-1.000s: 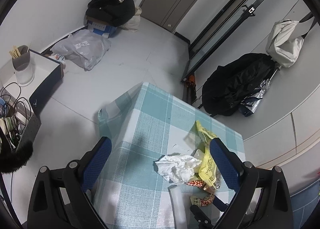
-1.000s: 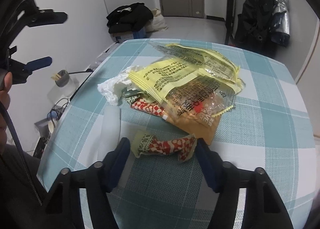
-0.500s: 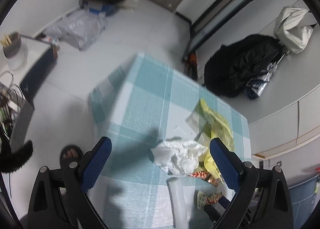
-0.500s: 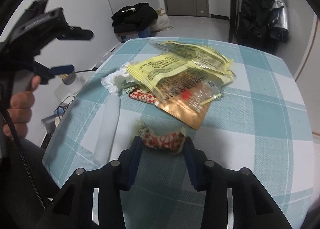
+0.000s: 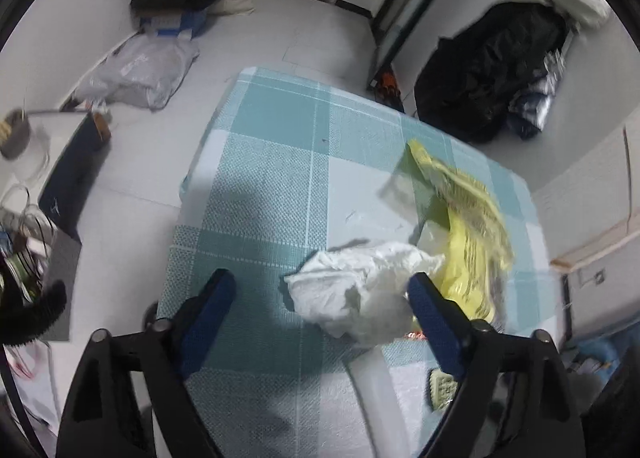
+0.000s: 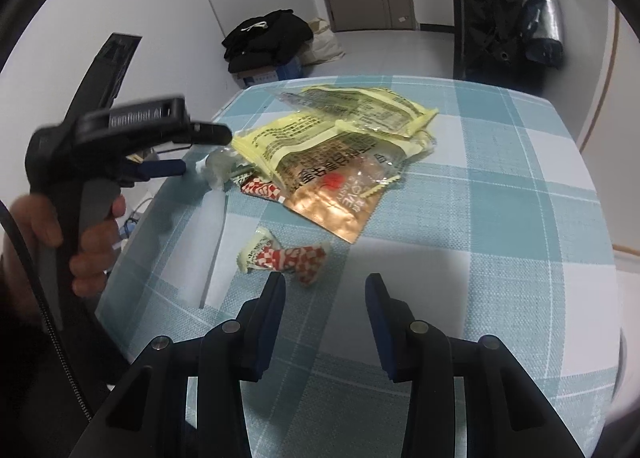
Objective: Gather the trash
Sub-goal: 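Grasp the crumpled white tissue with the left gripper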
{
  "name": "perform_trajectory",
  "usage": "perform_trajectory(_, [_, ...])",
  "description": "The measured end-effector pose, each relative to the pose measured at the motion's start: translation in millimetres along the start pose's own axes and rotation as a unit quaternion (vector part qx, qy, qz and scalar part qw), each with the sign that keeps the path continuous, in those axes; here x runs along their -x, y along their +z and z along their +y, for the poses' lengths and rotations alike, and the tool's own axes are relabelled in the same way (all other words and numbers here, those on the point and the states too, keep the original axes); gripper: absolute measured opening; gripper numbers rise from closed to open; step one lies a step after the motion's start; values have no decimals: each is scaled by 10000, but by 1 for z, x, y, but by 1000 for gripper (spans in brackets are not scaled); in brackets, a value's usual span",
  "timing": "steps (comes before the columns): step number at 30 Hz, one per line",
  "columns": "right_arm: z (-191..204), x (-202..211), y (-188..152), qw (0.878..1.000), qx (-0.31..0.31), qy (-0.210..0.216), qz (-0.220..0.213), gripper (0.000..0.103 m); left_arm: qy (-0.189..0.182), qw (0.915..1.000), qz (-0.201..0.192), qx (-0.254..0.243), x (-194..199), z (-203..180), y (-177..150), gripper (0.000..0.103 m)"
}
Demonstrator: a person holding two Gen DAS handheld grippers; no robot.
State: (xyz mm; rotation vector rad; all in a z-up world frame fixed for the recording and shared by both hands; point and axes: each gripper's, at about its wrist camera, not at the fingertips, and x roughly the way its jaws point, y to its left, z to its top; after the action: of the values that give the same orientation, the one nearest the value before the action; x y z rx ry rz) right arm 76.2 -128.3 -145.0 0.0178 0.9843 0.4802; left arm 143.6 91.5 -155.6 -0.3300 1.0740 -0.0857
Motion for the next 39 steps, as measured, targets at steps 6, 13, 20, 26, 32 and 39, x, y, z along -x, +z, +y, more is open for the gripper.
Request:
perform_trajectory(6, [-6,3,1,9999,-117,52,-72,40,141,9993,-106,-328,0,-2,-4,47])
perform_trajectory(13, [-5,7,-2,9998,-158,20,-112,40,-164,9995,-36,-261,-3,-2,-1,12])
perform_trajectory(20, [2,13,-7,9999,-30,-60,-137,40,-356,9989,-234,-181,13,-2,-2,9])
perform_trajectory(26, [7,16,-5,9996,-6,-206,-182,56,-528,9976,-438,-126,28,-1,-1,9])
perform_trajectory(32, [11,9,4,9998,-135,-109,-116,62,-738,9945,-727,-123,49,2,1,9])
perform_trajectory(39, [23,-16,12,9997,60,-201,95,64,-1045,9893,-1014,54,63,11,10,9])
